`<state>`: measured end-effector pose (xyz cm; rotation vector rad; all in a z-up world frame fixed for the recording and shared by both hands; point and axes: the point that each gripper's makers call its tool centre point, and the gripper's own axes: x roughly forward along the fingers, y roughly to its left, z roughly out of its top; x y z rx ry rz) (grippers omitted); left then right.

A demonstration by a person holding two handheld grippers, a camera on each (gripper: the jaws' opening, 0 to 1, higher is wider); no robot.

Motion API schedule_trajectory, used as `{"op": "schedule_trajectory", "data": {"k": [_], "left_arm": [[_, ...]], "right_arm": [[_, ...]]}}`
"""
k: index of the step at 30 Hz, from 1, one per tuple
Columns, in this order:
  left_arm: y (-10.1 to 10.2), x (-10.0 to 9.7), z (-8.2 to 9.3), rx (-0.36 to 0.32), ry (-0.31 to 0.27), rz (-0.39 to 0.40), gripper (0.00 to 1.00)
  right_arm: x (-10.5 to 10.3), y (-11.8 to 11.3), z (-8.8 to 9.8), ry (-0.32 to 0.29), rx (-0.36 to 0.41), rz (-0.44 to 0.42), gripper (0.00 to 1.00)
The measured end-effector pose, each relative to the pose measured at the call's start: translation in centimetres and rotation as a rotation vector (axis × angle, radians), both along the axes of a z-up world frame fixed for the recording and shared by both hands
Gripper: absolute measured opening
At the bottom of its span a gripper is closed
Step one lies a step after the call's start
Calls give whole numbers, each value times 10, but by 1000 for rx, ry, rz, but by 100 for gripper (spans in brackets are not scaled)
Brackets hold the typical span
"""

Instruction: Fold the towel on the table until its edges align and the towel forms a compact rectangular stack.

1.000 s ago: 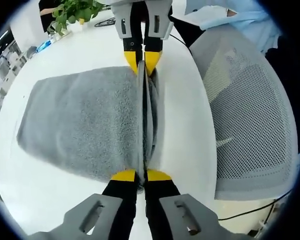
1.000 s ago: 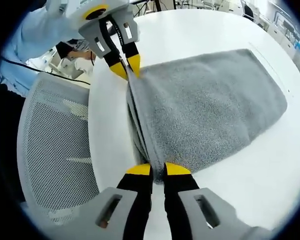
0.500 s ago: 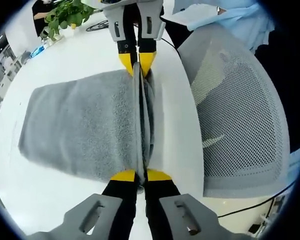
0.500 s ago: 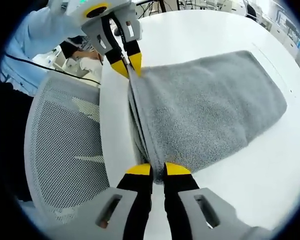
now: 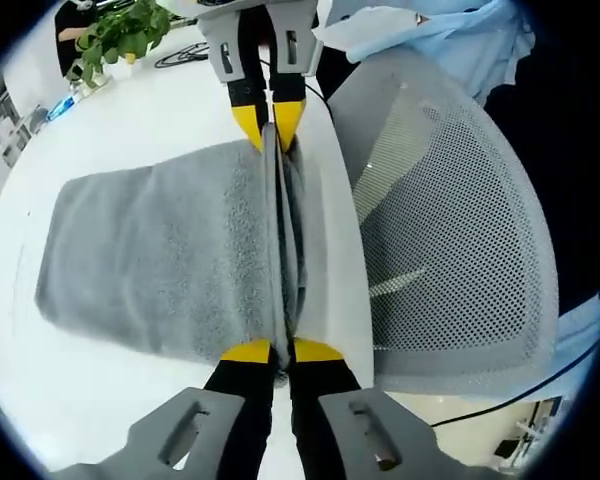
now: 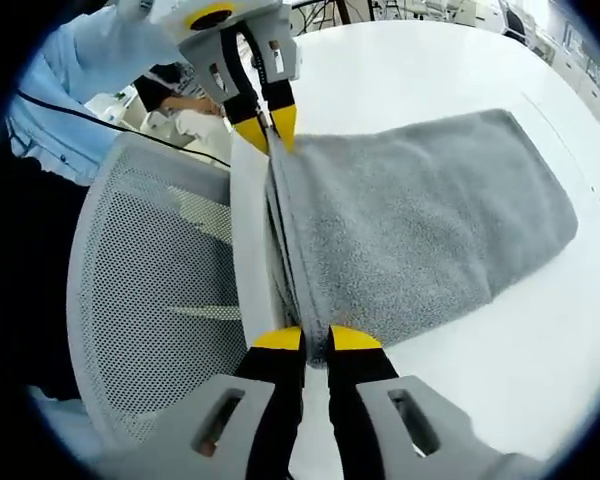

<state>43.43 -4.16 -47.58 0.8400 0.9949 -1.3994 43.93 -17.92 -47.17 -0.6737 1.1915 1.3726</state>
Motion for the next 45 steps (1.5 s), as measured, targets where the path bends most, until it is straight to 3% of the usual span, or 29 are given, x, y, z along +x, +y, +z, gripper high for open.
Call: {"op": "schedule_trajectory", "data": {"k": [16, 27, 45], "left_arm": [[-4, -34, 23, 13, 50, -58, 5], [-4, -60, 39, 4, 129, -64, 5], [0, -72, 68, 3, 201, -90, 6]], "right_arm": [[-34, -4, 21, 35, 8, 37, 6], [-59, -2, 38, 82, 18, 49, 6], [-74, 1, 70, 129, 38, 67, 6]]}}
